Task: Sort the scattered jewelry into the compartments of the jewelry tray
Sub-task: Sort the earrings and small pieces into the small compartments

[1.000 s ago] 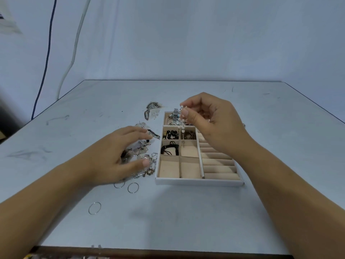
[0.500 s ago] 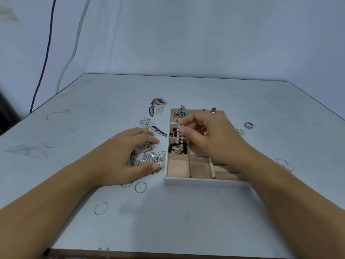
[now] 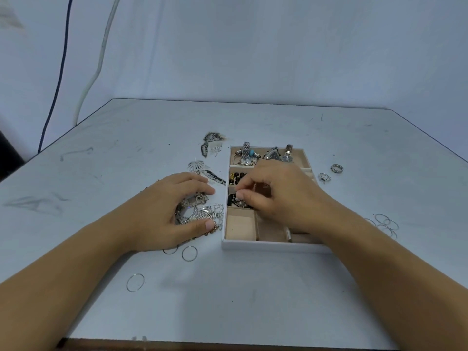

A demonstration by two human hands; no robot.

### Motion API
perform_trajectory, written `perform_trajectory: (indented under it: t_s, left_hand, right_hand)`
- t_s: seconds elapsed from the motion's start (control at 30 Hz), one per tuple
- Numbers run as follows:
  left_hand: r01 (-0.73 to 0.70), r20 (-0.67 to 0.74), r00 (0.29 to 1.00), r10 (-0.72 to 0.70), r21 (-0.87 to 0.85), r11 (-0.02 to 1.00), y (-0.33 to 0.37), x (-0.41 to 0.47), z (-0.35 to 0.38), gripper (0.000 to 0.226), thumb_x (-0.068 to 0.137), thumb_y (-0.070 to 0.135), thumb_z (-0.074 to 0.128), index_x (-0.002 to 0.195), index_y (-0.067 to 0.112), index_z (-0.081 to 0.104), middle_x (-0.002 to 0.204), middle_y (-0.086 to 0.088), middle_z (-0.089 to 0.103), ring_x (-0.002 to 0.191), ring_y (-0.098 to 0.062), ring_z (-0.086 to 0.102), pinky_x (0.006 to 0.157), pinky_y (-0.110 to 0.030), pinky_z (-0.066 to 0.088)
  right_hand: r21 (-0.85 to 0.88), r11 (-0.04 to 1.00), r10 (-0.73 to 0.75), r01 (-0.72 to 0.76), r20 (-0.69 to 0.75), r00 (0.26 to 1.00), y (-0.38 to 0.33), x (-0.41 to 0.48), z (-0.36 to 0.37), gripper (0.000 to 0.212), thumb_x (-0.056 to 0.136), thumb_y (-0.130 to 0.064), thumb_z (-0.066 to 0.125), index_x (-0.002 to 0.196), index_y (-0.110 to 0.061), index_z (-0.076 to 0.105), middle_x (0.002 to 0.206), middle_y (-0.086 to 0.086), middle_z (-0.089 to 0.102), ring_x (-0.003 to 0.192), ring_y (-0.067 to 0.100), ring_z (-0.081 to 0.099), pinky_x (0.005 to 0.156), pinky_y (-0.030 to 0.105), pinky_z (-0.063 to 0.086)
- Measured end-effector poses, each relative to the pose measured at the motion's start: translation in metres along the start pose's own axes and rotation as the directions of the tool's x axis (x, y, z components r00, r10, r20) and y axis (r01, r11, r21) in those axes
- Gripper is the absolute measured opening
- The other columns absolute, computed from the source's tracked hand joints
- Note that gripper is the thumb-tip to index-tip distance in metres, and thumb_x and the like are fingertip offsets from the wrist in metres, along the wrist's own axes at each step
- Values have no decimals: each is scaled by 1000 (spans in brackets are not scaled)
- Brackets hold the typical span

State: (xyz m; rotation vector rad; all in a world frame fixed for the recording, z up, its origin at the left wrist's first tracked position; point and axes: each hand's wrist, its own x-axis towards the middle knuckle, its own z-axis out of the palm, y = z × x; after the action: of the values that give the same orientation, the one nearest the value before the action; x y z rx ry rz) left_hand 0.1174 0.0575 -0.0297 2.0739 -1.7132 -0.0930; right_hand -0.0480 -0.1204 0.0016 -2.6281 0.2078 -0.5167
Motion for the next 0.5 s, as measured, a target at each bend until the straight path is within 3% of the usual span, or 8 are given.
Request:
perform_trajectory:
  t_s: [0.1, 0.27, 0.4, 0.5]
  left_hand:
    - [-1, -1, 1000, 1, 2, 1000, 0, 1, 1, 63, 74, 73, 52, 126, 37, 52, 135, 25, 44, 129, 9, 34, 102, -10, 28]
    - [-2, -6, 1000, 2, -3, 1000, -2, 0, 1, 62, 74, 73, 53, 126, 39, 52, 135, 25, 43, 129, 9, 35, 104, -17, 31]
    - [-8, -16, 1000, 8, -6, 1000, -3, 1, 2, 61, 75, 72, 54, 126, 38, 52, 135, 24, 44, 129, 8, 36, 105, -19, 33]
    - [-6, -19, 1000, 6, -7, 1000, -3, 1, 3, 62, 75, 72, 53, 126, 38, 52, 135, 24, 44, 129, 9, 35, 105, -18, 32]
  right_hand:
    - [-88, 996, -14, 22, 94, 995, 1, 0, 3, 19, 89, -30, 61, 87, -17, 74, 85, -3, 65, 89, 11, 52, 79, 28, 39]
    - [-57, 997, -41, 41, 6, 999, 1, -2, -1, 13, 88, -23, 61, 89, -19, 73, 83, -7, 61, 86, 4, 47, 76, 13, 34]
    - [-62, 998, 5, -1, 60, 998, 1, -4, -2, 13, 87, -23, 60, 90, -23, 73, 85, -11, 57, 90, 4, 46, 77, 21, 37]
    - [-29, 999, 17, -17, 6, 1000, -1, -6, -4, 15, 86, -19, 59, 89, -23, 73, 86, -6, 58, 92, 7, 46, 79, 19, 38]
